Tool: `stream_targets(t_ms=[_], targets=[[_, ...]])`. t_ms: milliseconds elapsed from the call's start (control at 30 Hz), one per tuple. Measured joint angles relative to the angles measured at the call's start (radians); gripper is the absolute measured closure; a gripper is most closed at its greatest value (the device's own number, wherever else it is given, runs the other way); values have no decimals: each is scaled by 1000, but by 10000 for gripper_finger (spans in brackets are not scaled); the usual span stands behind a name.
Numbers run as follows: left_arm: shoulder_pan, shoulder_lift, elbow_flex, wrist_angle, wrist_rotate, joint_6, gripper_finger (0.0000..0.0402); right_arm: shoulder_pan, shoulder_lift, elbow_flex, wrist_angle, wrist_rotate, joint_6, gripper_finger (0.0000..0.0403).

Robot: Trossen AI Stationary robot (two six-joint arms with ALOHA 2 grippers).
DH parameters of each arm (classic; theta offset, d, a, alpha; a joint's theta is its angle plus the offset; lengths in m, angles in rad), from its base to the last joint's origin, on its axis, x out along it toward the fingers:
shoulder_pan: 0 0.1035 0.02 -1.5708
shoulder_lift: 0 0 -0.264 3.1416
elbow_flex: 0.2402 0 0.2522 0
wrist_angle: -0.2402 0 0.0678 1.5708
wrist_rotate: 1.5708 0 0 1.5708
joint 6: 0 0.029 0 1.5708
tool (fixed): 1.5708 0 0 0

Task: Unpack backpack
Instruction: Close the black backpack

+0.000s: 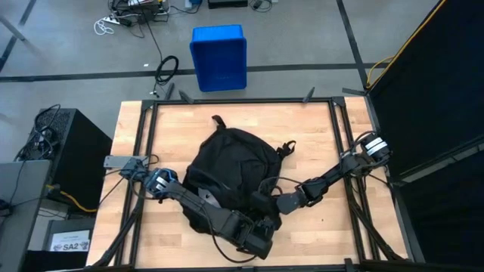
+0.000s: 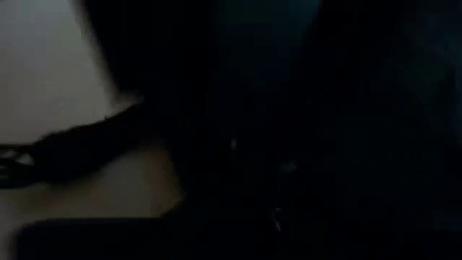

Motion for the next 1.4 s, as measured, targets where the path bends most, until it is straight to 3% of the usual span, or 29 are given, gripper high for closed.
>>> stream_targets(t_ms=[67,333,467,700,767,1000,1100,1267,1333,1400], targets=[[-8,-1,1,-22,-11,-26,401,2,-20,-4,-48,32,-4,384],[-72,-9,62,-219,0,-194,401,-1,-118,-5,-419,246,182,398],[-105,-19,63,-255,0,-246,401,-15,-146,-5,-560,303,289,400],[-81,-16,27,-153,-50,-318,401,-17,-149,-7,-399,235,266,401],[-63,-13,-3,-143,-64,-407,401,-15,-149,-7,-333,227,267,401],[-100,-11,-23,-459,-338,-853,401,-27,-149,-7,-259,248,338,402],[-150,-28,-54,-458,-438,-942,401,-33,-142,-7,-263,251,363,402],[-190,-86,-153,-451,-417,-1054,401,-34,-141,-7,-265,247,375,403],[-203,-102,-206,-363,-381,-1052,401,-32,-141,-7,-265,241,380,403],[-217,-123,-275,-171,-317,-956,401,-32,-140,-7,-264,226,394,403]])
